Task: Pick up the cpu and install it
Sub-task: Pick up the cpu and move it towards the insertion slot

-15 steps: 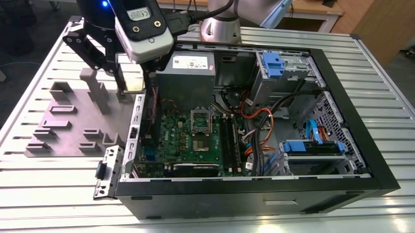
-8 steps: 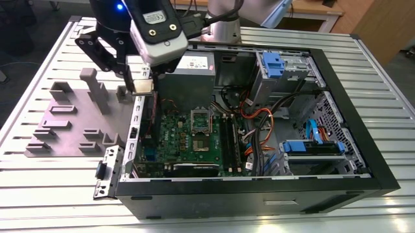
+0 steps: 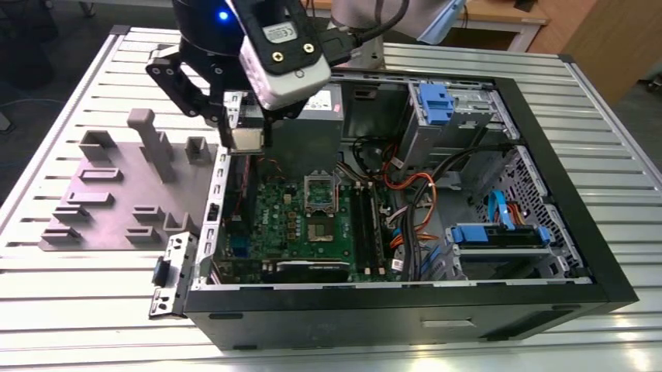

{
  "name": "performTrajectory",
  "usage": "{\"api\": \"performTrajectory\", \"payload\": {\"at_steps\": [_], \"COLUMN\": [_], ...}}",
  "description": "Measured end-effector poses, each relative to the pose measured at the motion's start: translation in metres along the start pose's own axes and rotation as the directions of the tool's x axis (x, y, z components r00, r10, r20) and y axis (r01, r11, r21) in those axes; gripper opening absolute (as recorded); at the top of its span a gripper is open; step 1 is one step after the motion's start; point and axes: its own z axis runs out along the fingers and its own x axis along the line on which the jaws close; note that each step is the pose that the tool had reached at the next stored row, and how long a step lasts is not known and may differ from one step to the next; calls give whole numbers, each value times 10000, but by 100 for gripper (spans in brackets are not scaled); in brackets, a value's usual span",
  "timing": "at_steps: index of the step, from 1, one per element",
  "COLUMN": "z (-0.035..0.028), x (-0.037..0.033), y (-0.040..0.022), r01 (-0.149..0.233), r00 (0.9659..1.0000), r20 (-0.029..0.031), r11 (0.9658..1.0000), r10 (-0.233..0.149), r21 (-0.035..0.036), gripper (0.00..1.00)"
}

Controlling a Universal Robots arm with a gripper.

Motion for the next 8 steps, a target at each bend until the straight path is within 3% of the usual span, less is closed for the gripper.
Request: {"api": "performTrajectory", "payload": {"at_steps": [8], "z": [0], "x": [-219], "y": [-11], "r01": [0], "r00": [10000], "r20": [0], "r11": [10000], "r10": [0], "r21": [-1], "gripper": [45]}}
